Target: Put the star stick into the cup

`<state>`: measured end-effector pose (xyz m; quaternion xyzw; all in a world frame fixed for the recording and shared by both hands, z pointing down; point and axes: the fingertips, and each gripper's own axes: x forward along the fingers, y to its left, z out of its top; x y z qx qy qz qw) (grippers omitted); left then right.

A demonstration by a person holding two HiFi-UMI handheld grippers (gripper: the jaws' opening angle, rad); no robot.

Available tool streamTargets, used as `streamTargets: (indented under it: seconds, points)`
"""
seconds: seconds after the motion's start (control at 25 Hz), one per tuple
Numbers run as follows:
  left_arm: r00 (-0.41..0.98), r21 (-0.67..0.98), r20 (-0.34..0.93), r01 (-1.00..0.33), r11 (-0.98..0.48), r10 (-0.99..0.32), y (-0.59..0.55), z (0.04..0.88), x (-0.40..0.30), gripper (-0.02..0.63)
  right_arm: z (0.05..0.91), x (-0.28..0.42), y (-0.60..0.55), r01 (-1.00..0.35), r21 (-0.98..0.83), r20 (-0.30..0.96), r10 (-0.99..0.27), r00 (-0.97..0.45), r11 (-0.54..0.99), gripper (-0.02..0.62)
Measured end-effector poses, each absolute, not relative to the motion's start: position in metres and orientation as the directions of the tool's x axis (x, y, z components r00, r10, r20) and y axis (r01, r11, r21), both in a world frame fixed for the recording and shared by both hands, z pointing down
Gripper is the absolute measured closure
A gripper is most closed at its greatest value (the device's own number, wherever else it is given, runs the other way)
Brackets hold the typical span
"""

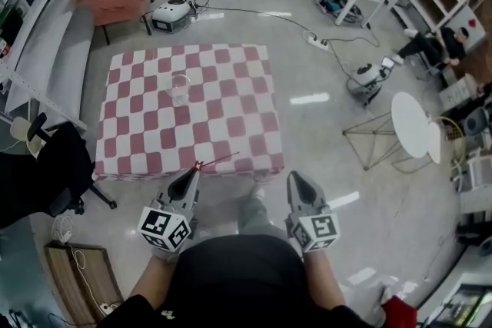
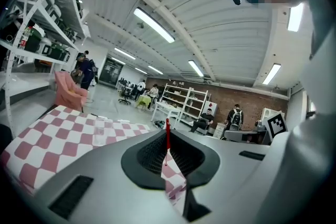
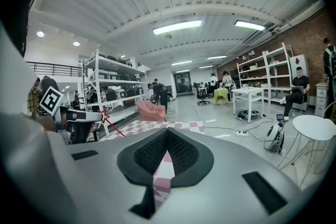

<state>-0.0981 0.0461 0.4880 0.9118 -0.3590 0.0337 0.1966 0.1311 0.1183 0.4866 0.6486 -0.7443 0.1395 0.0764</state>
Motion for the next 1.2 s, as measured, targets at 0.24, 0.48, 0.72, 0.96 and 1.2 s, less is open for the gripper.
streamTargets:
  seconds: [0.24, 0.48, 0.72, 0.96, 1.2]
  points:
    - [0.692, 0.303, 0.236, -0.719, -0.625, -0.682, 0.003, 0.488, -0.042, 0.552, 0.489, 0.177, 0.059, -0.968, -0.124, 0.310, -0.918, -0.248, 0.220, 0.581]
    - [0.626, 0.279, 0.246, -0.777, -0.565, -0.740, -0.034, 0.478, 0.005, 0.552, 0.484, 0.217, 0.011, -0.930, -0.184, 0.264, -0.896, -0.358, 0.318, 0.581]
    - [0.557, 0.267, 0.242, -0.826, -0.497, -0.795, -0.058, 0.468, 0.032, 0.552, 0.485, 0.250, -0.025, -0.908, -0.192, 0.274, -0.868, -0.413, 0.372, 0.581]
    - [0.507, 0.264, 0.240, -0.854, -0.447, -0.828, -0.077, 0.463, 0.037, 0.552, 0.482, 0.263, -0.054, -0.899, -0.188, 0.275, -0.857, -0.435, 0.396, 0.581]
    - [0.491, 0.288, 0.222, -0.858, -0.425, -0.842, -0.102, 0.458, 0.034, 0.552, 0.494, 0.255, -0.080, -0.893, -0.192, 0.322, -0.833, -0.450, 0.408, 0.581]
